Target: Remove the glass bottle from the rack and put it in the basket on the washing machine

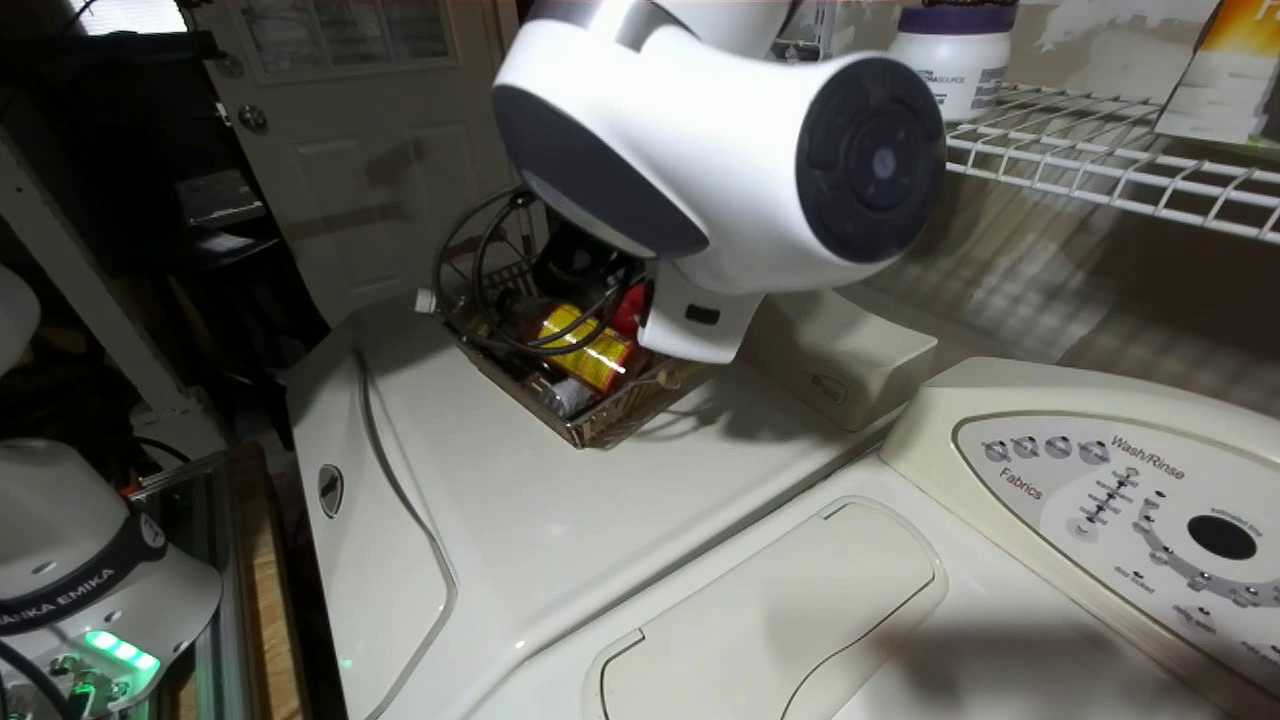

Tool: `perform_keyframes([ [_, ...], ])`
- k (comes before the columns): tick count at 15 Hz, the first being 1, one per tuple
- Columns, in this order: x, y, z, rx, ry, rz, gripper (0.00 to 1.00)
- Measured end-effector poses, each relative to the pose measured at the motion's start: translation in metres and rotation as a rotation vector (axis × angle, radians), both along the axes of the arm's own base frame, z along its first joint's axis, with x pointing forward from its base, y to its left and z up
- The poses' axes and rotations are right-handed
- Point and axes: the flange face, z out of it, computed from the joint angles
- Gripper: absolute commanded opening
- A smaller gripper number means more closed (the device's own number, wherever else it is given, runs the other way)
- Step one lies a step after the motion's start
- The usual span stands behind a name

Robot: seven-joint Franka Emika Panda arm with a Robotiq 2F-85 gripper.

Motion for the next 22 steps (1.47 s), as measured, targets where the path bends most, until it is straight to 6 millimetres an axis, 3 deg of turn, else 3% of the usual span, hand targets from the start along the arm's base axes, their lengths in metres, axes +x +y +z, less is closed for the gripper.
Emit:
perform_keyframes([
  [9,0.005,0.035,0.052,-0.382,-0.037,0.031,1.00],
  [22,-0.016,0.075,0.098,-0.630,-0.003,0.134,1.00],
])
